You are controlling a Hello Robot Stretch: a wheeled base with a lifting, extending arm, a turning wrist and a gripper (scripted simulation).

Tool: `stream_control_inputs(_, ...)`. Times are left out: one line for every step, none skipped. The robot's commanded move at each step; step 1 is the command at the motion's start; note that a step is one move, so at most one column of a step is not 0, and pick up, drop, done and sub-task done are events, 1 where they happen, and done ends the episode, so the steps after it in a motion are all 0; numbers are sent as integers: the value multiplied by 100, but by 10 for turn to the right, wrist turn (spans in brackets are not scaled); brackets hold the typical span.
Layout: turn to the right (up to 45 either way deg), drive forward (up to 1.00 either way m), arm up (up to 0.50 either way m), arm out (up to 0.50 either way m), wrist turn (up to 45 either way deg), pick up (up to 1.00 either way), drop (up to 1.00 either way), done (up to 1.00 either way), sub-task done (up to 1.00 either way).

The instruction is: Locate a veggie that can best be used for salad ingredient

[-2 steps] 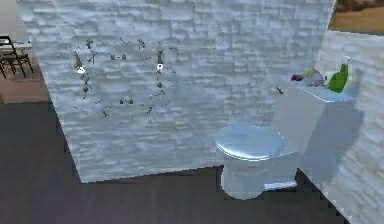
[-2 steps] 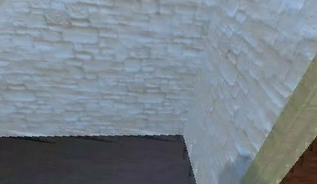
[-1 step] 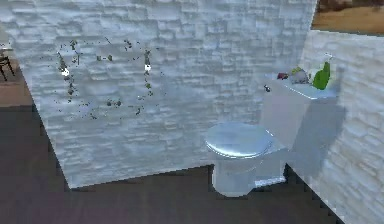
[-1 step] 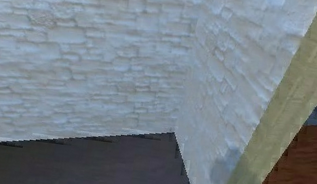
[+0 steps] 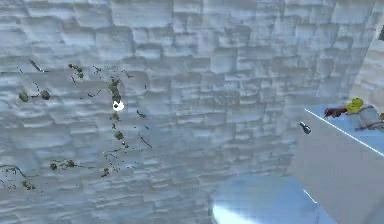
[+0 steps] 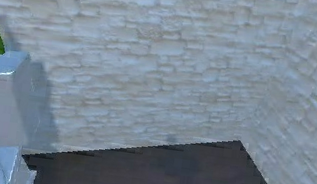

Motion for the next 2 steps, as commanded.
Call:
stream_control_inputs(-450, 0, 0, 0, 0, 0, 0, 0, 0)
stream_control_inputs(-390, 0, 0, 0, 0, 0, 0, 0, 0)
